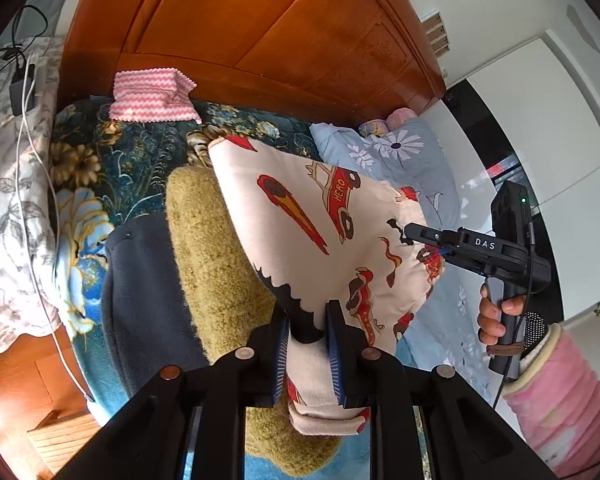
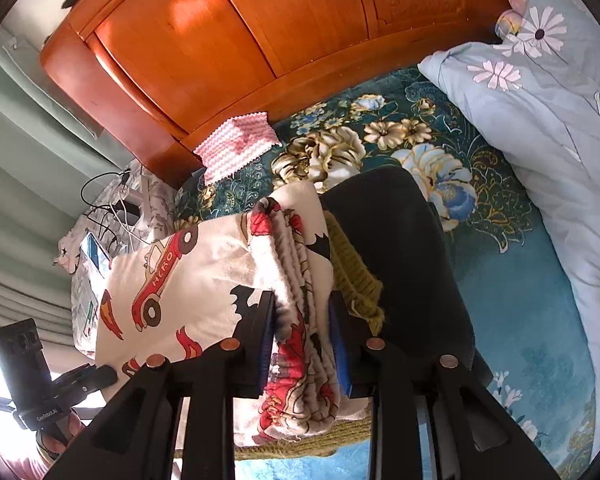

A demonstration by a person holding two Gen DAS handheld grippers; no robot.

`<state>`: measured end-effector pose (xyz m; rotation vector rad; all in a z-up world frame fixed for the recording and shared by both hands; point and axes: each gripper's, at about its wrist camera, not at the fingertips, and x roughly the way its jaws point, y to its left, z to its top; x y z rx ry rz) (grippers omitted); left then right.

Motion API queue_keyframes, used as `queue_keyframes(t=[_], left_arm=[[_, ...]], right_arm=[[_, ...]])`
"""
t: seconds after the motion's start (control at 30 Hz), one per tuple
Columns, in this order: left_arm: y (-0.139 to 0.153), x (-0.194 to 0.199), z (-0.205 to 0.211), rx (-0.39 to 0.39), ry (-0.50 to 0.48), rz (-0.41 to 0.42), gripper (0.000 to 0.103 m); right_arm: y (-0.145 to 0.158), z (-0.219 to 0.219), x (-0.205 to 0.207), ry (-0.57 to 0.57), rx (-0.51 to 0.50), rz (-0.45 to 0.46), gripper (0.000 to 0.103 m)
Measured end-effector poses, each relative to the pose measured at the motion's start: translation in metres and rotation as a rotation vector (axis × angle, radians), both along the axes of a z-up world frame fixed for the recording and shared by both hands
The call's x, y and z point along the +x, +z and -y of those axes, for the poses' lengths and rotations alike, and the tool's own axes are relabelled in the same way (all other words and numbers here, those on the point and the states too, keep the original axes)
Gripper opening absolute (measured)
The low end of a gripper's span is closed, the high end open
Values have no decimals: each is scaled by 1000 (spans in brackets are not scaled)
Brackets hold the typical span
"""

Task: Fold clothes
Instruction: 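Lower the folded pants onto the olive knit stack with both tools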

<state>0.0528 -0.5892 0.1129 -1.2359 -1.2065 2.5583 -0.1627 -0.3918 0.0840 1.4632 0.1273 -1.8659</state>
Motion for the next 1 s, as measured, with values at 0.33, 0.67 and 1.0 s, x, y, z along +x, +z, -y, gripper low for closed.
queue_keyframes(t=[0.33,0.67,1.0], left_arm=[[25,9,13,-2,80,-38,31],[8,-20,-20,-52,-28,-3,34],[-38,-43,-15,-95,-33,24,33]], right_arm=[[33,-23,6,-94,-24,-63,31],[18,14,60,116,34,-117,35],[-24,25,41,90,81,-123,35]])
